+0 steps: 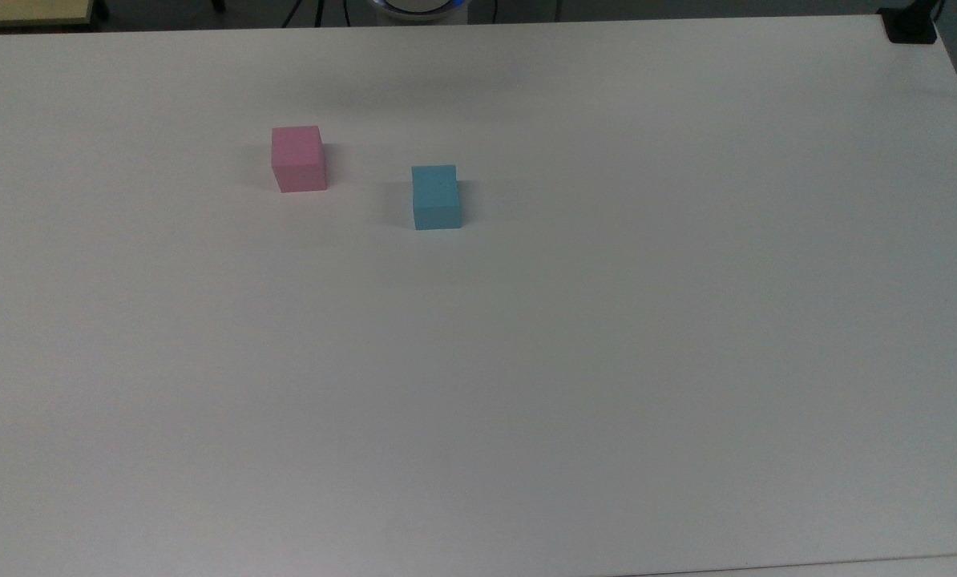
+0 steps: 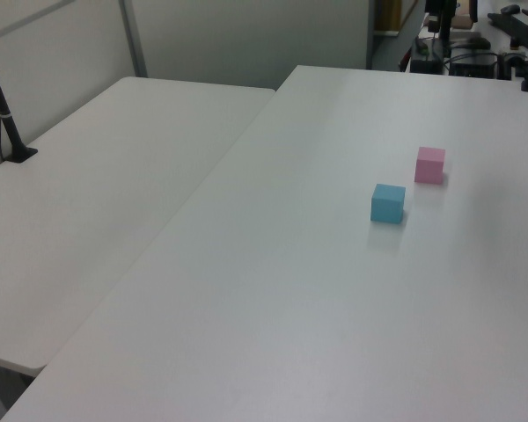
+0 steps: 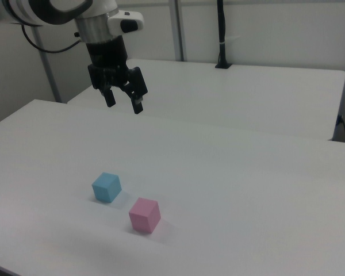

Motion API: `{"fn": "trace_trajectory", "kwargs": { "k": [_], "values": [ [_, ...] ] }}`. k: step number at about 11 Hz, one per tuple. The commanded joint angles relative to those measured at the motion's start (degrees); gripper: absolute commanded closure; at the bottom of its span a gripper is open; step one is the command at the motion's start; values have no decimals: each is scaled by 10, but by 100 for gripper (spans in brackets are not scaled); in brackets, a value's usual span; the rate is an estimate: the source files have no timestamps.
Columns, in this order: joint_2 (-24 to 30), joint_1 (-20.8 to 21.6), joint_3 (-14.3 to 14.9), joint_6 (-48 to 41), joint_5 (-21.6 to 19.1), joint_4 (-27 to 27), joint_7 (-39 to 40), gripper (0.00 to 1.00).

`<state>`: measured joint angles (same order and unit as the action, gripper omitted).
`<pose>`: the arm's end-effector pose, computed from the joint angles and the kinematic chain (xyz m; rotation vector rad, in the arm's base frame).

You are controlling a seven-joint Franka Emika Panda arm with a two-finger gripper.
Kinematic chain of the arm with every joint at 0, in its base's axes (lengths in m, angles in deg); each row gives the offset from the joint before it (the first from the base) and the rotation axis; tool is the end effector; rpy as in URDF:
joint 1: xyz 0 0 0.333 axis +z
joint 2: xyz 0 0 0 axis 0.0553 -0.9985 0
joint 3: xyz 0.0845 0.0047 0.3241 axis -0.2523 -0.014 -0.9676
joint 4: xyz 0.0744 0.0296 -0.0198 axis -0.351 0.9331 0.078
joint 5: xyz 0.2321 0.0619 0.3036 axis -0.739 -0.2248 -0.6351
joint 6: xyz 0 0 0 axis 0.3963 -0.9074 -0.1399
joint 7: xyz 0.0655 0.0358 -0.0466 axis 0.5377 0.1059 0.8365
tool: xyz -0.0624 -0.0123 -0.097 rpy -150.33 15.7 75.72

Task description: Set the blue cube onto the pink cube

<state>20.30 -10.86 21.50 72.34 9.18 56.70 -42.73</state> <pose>0.5045 -0.1111 0.6616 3.0547 -0.2245 0.0545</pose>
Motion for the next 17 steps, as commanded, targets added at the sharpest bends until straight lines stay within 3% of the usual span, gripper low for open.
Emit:
{"fn": "trace_trajectory", "kwargs": {
  "k": [1,10,11,14,17],
  "values": [
    [6,12,12,4,-14,6,0,0],
    [7,12,12,3,-19,9,11,0],
    [7,13,12,-2,-19,16,40,0],
    [3,13,9,-17,-18,46,260,0],
    [-6,47,4,-5,-19,109,209,0]
  ]
}}
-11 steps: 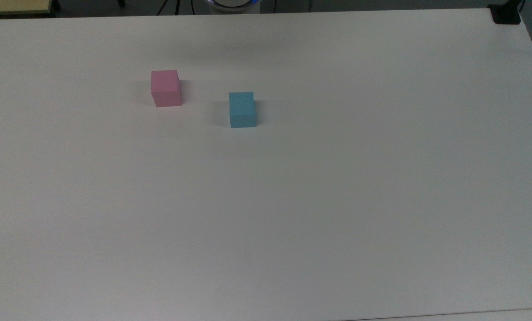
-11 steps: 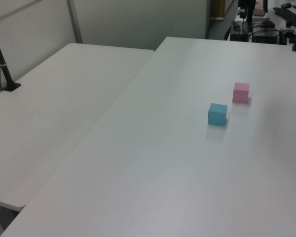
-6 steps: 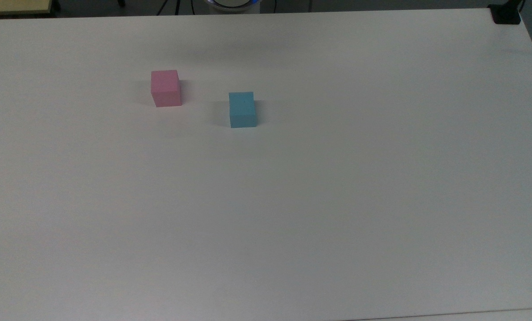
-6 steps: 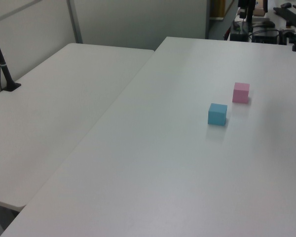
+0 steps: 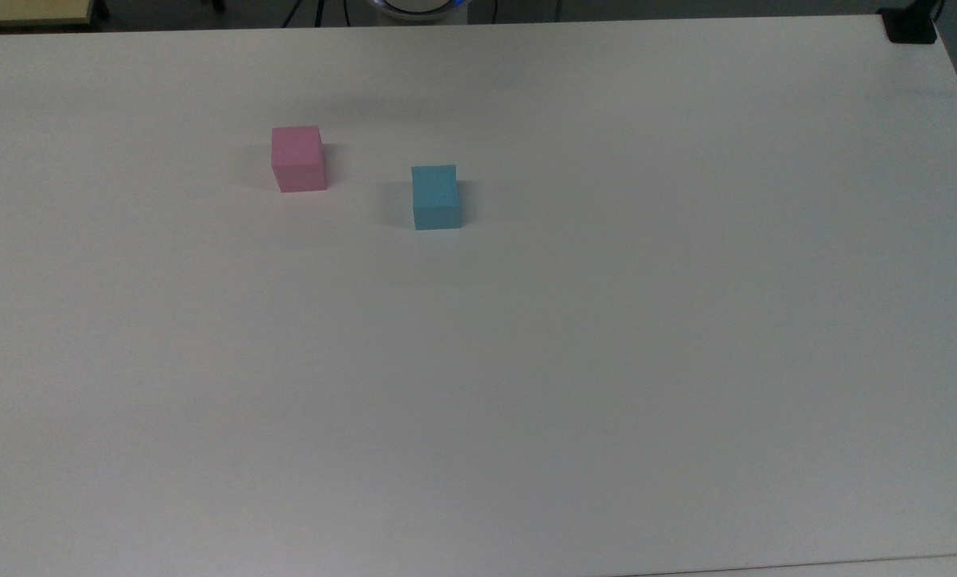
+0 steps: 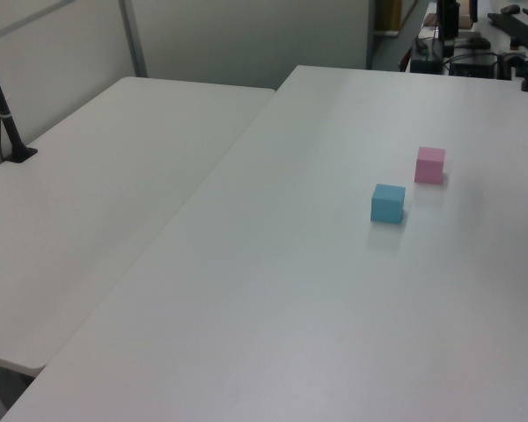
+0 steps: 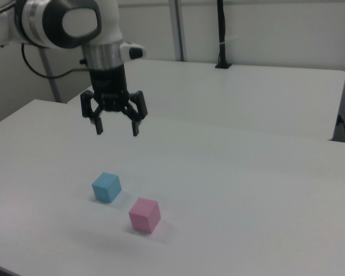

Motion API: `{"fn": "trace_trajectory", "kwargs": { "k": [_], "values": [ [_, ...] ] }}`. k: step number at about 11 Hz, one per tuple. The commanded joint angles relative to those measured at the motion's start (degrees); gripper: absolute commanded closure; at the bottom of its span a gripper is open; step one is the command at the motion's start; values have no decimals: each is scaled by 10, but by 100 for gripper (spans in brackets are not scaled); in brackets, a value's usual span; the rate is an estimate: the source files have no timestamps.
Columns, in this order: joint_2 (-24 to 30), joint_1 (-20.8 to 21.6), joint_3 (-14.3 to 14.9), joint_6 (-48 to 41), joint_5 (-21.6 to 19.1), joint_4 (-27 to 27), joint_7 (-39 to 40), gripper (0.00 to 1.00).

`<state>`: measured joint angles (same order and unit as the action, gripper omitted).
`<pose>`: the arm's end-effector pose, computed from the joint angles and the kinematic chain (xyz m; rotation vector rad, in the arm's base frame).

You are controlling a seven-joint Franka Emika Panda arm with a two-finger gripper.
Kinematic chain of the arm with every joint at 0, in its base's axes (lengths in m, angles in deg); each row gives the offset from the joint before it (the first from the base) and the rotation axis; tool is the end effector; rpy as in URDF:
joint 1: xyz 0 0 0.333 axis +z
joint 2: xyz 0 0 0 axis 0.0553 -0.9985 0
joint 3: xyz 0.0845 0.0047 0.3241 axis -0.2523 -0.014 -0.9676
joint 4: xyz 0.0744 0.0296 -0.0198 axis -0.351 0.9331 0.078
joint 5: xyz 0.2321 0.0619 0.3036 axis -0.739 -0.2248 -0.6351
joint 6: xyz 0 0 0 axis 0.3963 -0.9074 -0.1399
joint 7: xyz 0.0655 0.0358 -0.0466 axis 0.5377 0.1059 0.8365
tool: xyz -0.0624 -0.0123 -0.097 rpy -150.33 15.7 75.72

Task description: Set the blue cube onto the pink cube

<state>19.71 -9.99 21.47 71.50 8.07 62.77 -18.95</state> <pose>0.5037 -0.1001 0.6057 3.0812 0.4464 -0.1540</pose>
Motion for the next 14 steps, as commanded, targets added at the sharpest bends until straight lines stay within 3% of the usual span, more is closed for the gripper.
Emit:
{"fn": "trace_trajectory", "kwargs": {
  "k": [1,3,6,10,14],
  "values": [
    [-6,56,5,30,-8,68,-76,0],
    [-25,99,5,111,-9,118,-162,0],
    [-109,156,5,165,-12,115,-269,0],
    [-161,167,4,231,-12,116,-306,0],
    [-192,161,-17,260,-12,118,-321,0]
  ]
}}
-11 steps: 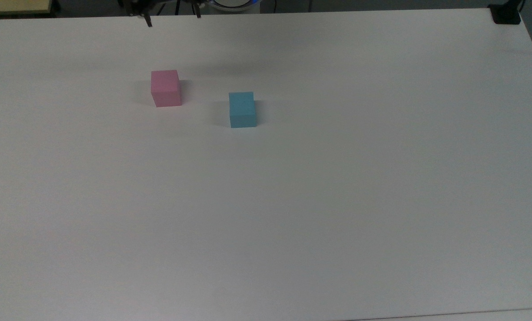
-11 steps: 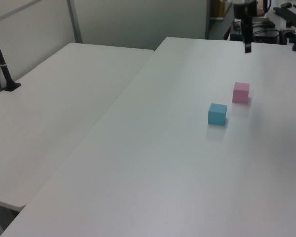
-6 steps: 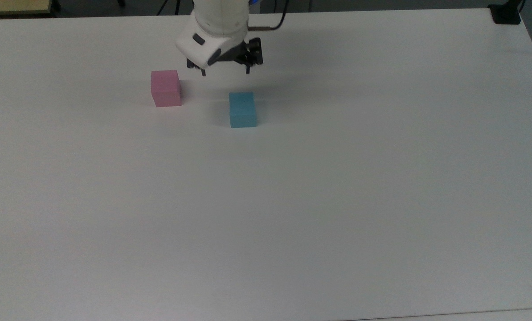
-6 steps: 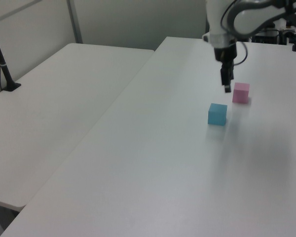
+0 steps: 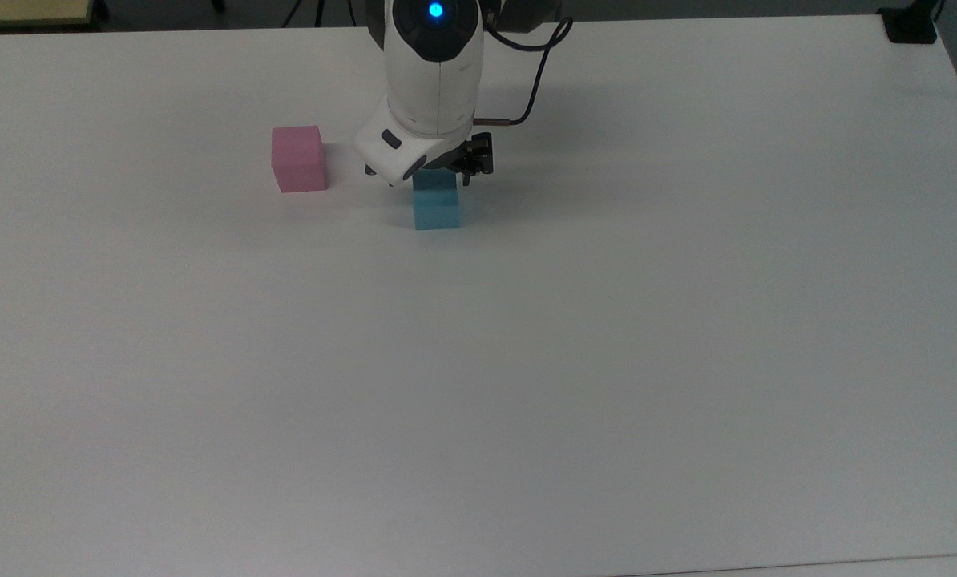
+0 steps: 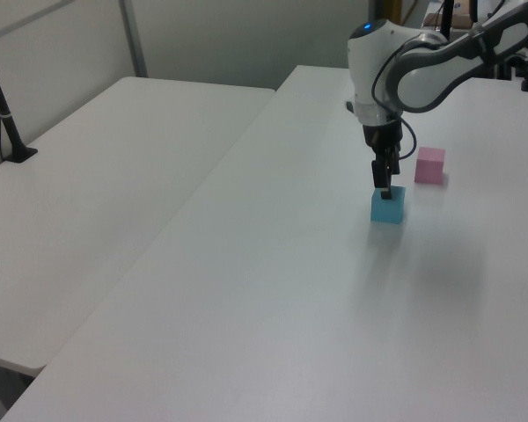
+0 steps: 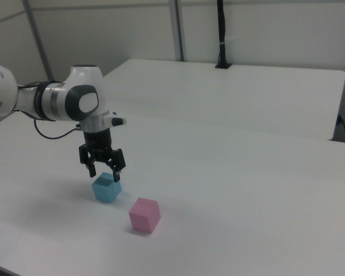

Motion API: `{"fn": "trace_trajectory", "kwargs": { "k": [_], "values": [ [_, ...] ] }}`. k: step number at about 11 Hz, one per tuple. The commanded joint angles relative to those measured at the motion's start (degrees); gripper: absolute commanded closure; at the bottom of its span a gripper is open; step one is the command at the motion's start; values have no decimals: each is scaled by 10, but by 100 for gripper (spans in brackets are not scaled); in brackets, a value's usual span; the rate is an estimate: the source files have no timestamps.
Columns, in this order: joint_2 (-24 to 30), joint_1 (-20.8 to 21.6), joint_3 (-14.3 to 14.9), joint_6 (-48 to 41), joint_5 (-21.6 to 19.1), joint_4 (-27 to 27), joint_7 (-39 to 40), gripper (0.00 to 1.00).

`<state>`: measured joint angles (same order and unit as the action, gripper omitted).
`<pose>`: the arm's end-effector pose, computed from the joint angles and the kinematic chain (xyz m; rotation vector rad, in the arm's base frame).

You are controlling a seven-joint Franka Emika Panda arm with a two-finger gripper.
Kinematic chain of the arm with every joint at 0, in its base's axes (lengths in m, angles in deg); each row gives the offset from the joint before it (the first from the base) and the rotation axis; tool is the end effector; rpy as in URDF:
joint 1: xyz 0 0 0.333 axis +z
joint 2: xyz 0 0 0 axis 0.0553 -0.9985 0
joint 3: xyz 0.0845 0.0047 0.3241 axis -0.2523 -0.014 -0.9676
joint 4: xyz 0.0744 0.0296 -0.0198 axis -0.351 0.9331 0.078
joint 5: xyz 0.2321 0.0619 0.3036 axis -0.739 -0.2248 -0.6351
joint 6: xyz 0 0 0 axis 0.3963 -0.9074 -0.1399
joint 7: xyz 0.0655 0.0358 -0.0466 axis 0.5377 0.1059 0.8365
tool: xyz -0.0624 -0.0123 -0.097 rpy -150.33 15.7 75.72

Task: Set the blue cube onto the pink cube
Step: 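Lower the open gripper over the light-blue cube, then close the gripper on the light-blue cube and lift it, then carry the held blue cube over the pink cube and lower it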

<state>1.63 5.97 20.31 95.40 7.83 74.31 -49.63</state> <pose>0.5773 0.0659 0.3690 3.0516 0.1156 -0.2745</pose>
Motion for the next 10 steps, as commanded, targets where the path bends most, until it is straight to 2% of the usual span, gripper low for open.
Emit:
{"fn": "trace_trajectory", "kwargs": {
  "k": [1,2,3,5,6,10],
  "values": [
    [-18,2,-8,32,-9,3,-15,0],
    [-24,1,-12,42,-9,4,-15,0],
    [-26,0,-13,47,-9,4,-15,16],
    [-26,-1,-14,48,-9,2,-15,76],
    [-21,-3,-13,44,-9,0,-15,85],
    [64,-54,-13,-29,-9,0,30,85]
  ]
}}
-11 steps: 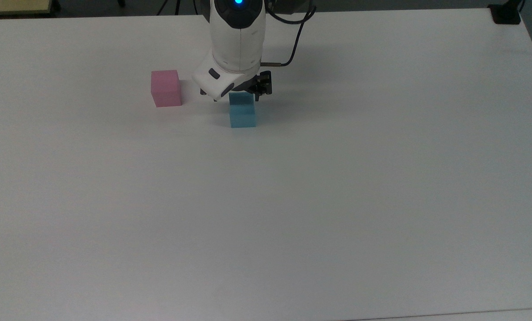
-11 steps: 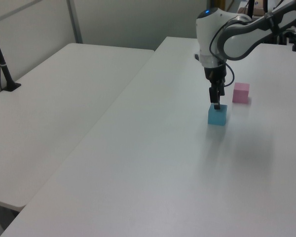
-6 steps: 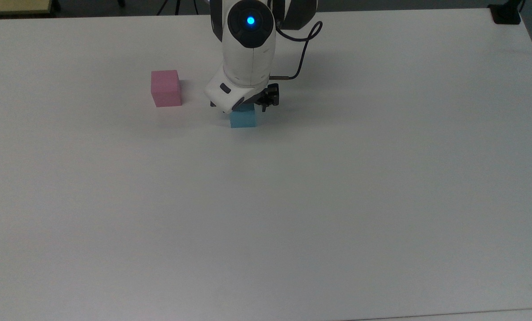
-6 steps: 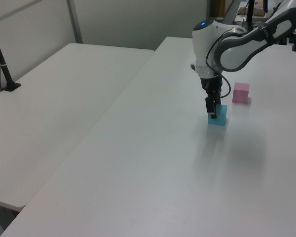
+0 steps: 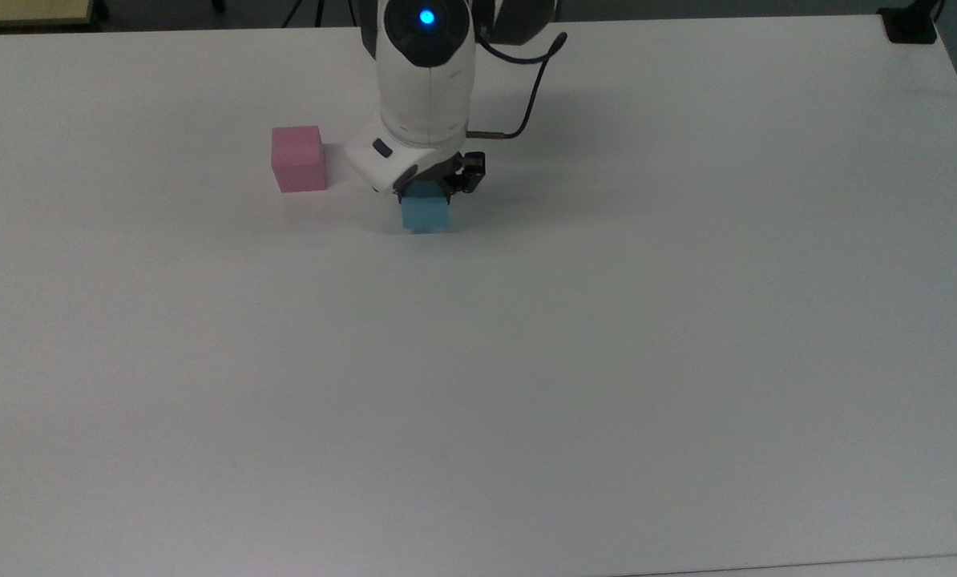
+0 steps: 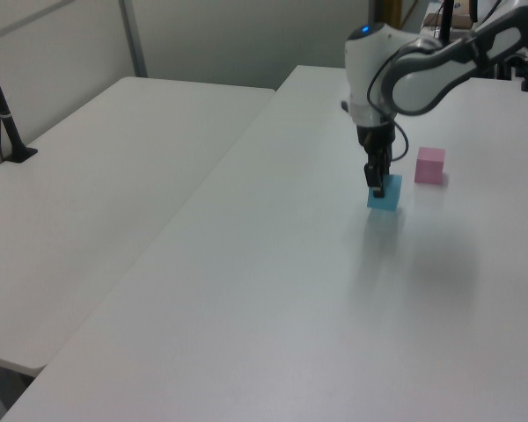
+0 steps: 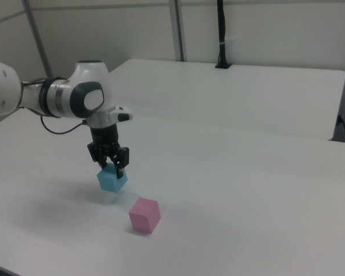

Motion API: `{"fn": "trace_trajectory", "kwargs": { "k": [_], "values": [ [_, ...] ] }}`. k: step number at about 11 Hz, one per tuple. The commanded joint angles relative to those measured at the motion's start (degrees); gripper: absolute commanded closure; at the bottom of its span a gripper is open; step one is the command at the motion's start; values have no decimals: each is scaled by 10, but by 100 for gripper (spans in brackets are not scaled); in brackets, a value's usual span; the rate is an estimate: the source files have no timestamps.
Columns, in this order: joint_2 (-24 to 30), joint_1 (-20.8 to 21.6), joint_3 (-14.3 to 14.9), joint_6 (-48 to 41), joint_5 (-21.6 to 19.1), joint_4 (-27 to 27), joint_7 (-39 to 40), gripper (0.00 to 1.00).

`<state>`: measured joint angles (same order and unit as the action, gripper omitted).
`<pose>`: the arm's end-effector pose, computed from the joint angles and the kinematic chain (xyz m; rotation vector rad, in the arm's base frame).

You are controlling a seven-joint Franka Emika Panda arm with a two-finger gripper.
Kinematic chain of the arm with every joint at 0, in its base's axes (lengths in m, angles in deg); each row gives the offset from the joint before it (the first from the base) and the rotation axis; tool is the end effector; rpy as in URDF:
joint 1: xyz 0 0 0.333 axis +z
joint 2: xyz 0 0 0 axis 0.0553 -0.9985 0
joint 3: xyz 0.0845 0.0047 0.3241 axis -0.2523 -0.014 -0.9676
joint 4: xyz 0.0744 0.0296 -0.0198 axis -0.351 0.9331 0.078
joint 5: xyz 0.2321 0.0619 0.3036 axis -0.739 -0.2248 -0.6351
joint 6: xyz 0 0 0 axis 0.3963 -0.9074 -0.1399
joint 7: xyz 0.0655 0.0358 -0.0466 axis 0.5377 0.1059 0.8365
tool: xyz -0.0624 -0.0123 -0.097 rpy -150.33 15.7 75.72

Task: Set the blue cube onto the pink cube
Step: 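Carry the held blue cube over the pink cube and lower it, then open the gripper to release the blue cube onto the pink cube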

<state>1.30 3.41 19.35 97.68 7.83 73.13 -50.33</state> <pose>0.5897 0.0507 0.3771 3.0697 0.0556 -0.1934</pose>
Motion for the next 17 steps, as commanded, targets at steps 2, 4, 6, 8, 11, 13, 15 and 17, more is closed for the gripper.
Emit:
{"fn": "trace_trajectory", "kwargs": {
  "k": [2,4,6,8,11,13,15,17],
  "values": [
    [94,-52,-2,-78,1,18,82,85],
    [101,-82,-1,-78,34,38,99,85],
    [96,-103,-1,-74,59,45,100,85],
    [99,-125,0,-71,82,59,101,85],
    [92,-140,0,-52,97,67,102,85],
    [89,-140,1,-32,98,81,99,56],
    [84,-141,1,-31,97,80,94,2],
    [85,-141,0,-36,97,76,73,0]
  ]
}}
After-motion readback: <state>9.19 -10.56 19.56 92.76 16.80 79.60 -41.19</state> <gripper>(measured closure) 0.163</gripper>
